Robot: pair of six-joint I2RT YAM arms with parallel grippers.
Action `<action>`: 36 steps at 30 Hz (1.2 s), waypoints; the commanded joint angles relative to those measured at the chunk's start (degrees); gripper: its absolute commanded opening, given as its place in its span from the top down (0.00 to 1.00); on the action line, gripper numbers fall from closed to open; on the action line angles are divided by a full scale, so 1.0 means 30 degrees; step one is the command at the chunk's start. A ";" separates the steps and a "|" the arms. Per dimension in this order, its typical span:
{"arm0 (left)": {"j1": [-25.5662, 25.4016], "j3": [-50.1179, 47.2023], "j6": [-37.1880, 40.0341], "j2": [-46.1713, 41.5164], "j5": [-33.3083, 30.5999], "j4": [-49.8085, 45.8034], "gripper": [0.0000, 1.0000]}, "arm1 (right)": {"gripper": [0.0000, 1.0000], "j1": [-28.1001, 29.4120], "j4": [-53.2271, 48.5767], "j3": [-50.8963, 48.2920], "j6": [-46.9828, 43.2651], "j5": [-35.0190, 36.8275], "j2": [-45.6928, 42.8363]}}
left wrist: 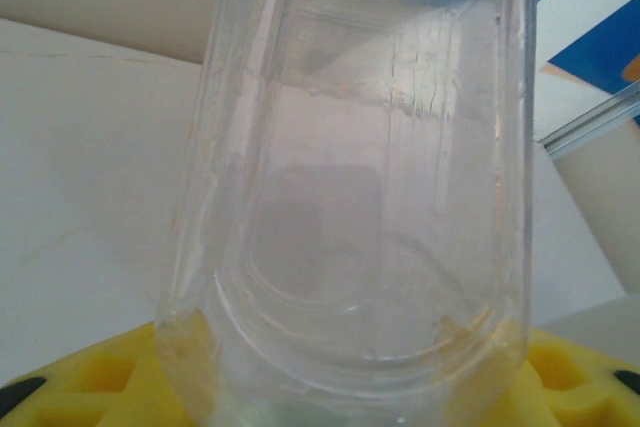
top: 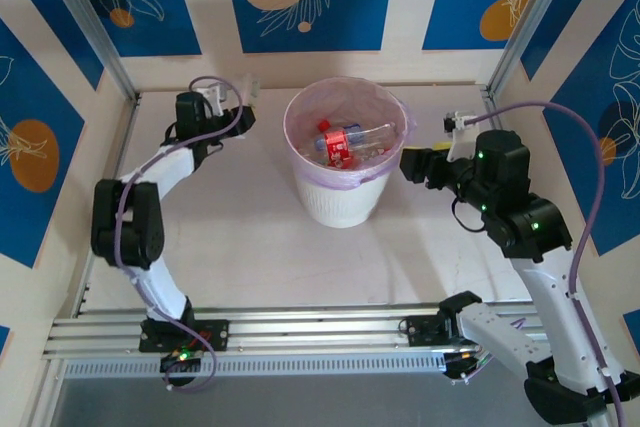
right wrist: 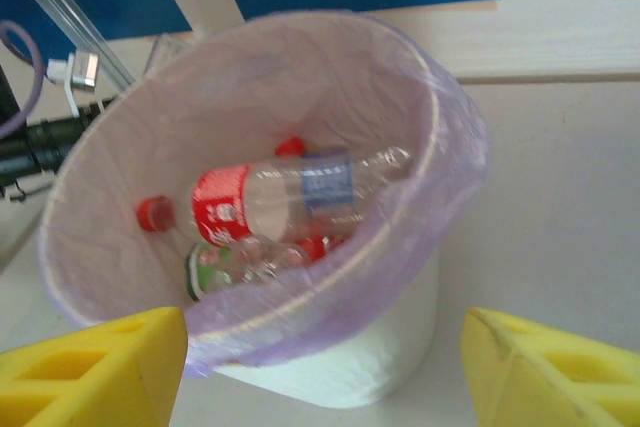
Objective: Put the plastic bottles in the bin
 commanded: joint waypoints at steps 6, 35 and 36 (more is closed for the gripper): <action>-0.2999 -0.4750 -0.1179 -0.6036 -0.2947 0.3358 0.70 | 0.19 0.1259 0.2882 0.2400 0.1630 -0.2058 0.2871; -0.6685 -0.7149 0.1430 -1.2988 -0.3304 0.2261 0.82 | 0.14 0.7239 0.4426 1.4694 0.4084 -0.4652 1.8309; -0.6708 -0.7095 0.1528 -1.3002 -0.3308 0.2151 0.82 | 0.15 0.7239 0.4419 1.4821 0.4158 -0.4793 1.8497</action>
